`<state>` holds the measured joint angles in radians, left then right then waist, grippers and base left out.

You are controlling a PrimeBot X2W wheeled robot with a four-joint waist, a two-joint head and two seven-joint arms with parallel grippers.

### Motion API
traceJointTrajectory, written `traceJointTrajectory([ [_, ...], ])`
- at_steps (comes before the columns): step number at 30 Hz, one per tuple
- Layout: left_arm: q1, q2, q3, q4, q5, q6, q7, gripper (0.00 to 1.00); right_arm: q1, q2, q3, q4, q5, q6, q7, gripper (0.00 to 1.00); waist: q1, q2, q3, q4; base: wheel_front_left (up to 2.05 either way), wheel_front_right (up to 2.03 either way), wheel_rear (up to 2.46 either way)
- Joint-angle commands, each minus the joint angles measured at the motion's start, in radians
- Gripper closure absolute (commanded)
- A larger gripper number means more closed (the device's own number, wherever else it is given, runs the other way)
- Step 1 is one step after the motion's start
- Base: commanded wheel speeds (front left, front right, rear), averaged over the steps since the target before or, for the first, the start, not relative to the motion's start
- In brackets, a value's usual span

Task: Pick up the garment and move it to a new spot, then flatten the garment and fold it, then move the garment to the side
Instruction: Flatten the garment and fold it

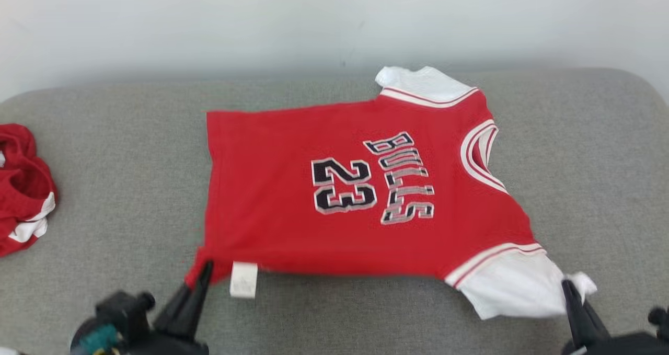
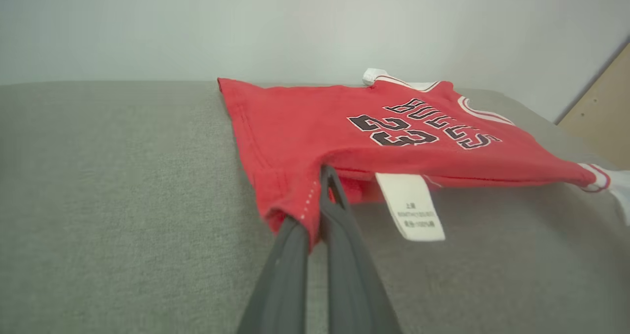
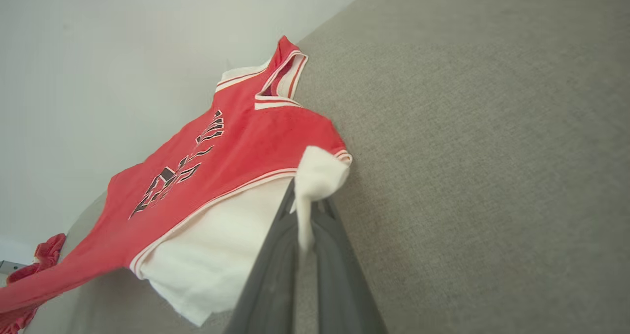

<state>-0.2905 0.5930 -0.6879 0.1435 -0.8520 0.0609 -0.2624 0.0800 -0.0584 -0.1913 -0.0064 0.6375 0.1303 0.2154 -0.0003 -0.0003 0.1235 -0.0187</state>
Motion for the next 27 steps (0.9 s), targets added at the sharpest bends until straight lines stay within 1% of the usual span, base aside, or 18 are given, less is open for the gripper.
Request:
traceJointTrajectory([
  [1,0.044,-0.009,0.005,0.019,0.046,-0.010,-0.002,1.00,0.041,0.002,-0.009,0.000,0.005,0.001,0.003,1.00,0.0003,0.0003,-0.014,0.005,0.00,0.00,0.00],
  [3,0.086,-0.027,0.002,0.047,0.087,-0.013,-0.002,1.00,0.090,0.005,-0.023,0.004,0.002,0.001,0.003,1.00,0.0003,0.0003,-0.026,0.016,0.00,0.00,0.00],
  [5,0.122,-0.053,0.027,0.069,0.099,-0.014,-0.002,1.00,0.132,0.007,-0.028,0.006,-0.008,0.001,0.010,1.00,0.0003,0.0003,-0.033,0.020,0.00,0.00,0.00],
  [7,0.154,-0.059,0.040,0.106,0.133,-0.024,-0.002,1.00,0.169,0.007,-0.032,0.005,-0.007,0.001,0.018,1.00,0.0003,0.0003,-0.037,0.024,0.00,0.00,0.00],
  [9,0.185,-0.084,0.054,0.119,0.156,-0.024,-0.002,1.00,0.198,0.007,-0.028,0.007,0.002,0.001,0.030,1.00,0.0003,0.0003,-0.036,0.024,0.00,0.00,0.00],
  [12,0.217,-0.090,0.078,0.134,0.188,-0.030,-0.002,1.00,0.229,0.007,-0.015,0.007,0.017,0.001,0.046,1.00,0.0003,0.0003,-0.025,0.027,0.00,0.00,0.00],
  [16,0.235,-0.109,0.108,0.143,0.226,-0.044,-0.002,1.00,0.253,0.007,-0.013,0.010,0.034,0.001,0.025,1.00,0.0003,0.0003,-0.014,0.046,0.00,0.00,0.00],
  [20,0.238,-0.123,0.139,0.130,0.247,-0.051,-0.002,1.00,0.236,0.007,-0.002,-0.001,0.048,0.001,-0.006,1.00,0.0003,0.0003,-0.012,0.054,0.00,0.00,0.00],
  [24,0.225,-0.132,0.169,0.101,0.289,-0.070,-0.002,1.00,0.196,0.007,0.008,-0.055,0.036,0.001,-0.034,1.00,0.0003,0.0003,-0.012,0.056,0.00,0.00,0.00],
  [27,0.196,-0.132,0.174,0.091,0.311,-0.085,-0.002,1.00,0.147,0.008,0.005,-0.093,0.020,0.001,-0.025,1.00,0.0003,0.0003,-0.014,0.055,0.00,0.00,0.00],
])
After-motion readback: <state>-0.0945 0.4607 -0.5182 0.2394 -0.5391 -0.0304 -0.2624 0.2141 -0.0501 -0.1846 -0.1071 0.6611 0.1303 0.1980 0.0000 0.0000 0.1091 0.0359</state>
